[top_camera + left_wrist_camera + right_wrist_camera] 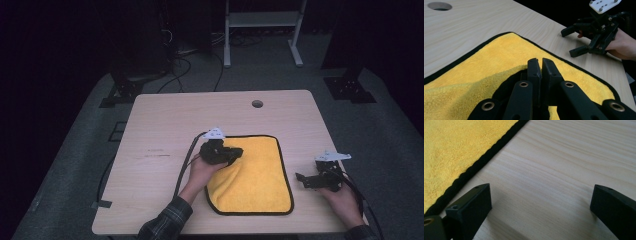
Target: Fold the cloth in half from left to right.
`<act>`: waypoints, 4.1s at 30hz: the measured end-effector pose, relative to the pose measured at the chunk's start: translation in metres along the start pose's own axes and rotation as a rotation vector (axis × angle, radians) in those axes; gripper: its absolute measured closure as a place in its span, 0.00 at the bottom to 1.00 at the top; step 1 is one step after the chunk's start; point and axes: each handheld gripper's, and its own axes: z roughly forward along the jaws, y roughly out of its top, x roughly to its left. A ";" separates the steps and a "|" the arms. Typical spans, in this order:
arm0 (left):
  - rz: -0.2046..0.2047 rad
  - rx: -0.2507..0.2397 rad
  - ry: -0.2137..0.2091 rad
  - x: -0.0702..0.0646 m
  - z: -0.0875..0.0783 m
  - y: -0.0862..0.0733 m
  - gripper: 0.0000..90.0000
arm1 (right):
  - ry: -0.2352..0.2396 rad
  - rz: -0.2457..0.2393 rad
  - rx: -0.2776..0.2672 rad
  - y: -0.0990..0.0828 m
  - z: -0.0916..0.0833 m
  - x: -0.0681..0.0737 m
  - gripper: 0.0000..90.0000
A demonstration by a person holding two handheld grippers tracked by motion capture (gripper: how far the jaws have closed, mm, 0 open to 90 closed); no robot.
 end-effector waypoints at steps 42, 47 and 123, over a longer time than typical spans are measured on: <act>0.002 0.146 -0.095 -0.025 0.129 0.019 0.94 | 0.000 0.001 0.000 0.000 0.000 0.000 0.03; 0.005 0.177 -0.080 -0.028 0.139 0.016 0.94 | 0.000 0.000 0.000 0.000 0.000 0.000 0.03; -0.045 0.251 0.330 0.035 -0.074 -0.069 0.94 | -0.001 0.002 0.000 0.000 0.000 0.000 0.03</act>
